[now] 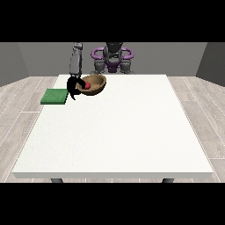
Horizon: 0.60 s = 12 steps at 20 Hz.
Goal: Pick the cup and pour the ball into the bowl, then pick the bowl and place it on the pad
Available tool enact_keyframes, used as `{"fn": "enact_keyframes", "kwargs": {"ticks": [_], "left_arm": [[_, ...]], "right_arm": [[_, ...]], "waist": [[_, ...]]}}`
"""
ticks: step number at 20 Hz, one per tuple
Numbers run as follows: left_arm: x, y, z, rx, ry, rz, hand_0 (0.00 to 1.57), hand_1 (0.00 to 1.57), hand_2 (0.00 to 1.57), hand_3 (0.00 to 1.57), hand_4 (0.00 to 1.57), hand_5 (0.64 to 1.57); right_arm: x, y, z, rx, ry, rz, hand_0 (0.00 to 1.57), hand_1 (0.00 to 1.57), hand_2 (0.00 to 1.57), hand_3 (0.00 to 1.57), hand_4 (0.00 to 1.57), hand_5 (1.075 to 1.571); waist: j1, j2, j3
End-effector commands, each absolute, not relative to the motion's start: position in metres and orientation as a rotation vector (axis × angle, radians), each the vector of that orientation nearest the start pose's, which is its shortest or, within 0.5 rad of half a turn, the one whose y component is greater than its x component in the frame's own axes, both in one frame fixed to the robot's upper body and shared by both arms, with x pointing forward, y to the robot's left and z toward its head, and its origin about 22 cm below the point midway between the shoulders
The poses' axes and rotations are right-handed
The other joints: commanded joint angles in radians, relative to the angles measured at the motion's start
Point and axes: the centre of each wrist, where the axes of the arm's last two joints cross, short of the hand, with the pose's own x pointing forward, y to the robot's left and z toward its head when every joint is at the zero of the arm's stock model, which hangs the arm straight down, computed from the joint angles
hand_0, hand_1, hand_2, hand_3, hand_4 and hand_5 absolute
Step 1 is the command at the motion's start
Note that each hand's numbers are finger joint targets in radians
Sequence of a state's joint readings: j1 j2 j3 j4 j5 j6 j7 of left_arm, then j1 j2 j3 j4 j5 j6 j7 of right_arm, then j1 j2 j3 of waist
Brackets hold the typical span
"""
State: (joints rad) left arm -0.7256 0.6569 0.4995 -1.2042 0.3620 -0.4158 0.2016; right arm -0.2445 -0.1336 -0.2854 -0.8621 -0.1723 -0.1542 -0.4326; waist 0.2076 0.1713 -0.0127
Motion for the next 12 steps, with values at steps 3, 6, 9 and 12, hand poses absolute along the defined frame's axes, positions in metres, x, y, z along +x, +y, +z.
{"fn": "enact_keyframes", "kwargs": {"ticks": [3, 6, 9, 12], "left_arm": [[0.34, 0.436, 0.238, 0.089, -1.89, -0.087, 0.0, 0.0, 0.0, 0.0, 1.19, 1.528], [0.334, 0.45, 0.225, 0.102, -1.845, -0.066, 0.0, 0.0, 0.0, 0.0, 1.2, 1.54], [0.328, 0.466, 0.222, 0.149, -1.827, -0.05, 0.0, 0.0, 0.0, 0.0, 1.2, 1.537], [0.322, 0.473, 0.2, 0.155, -1.792, -0.04, 0.0, 0.0, 0.0, 0.0, 1.2, 1.541]], "right_arm": [[0.269, -0.386, -0.051, -0.561, -1.264, -0.225, 1.57, 1.57, 1.57, 1.07, 1.02, 1.554], [0.27, -0.416, -0.023, -0.569, -1.229, -0.193, 1.57, 1.57, 1.57, 0.97, 1.05, 1.557], [0.295, -0.416, 0.018, -0.586, -1.221, -0.13, 1.57, 1.57, 1.57, 0.83, 1.04, 1.559], [0.291, -0.454, 0.055, -0.575, -1.188, -0.081, 1.57, 1.57, 1.57, 0.68, 1.09, 1.568]], "waist": [[-0.066, -0.026, 0.0052], [-0.084, -0.06, 0.0061], [-0.115, -0.06, 0.0087], [-0.15, -0.086, 0.011]]}}
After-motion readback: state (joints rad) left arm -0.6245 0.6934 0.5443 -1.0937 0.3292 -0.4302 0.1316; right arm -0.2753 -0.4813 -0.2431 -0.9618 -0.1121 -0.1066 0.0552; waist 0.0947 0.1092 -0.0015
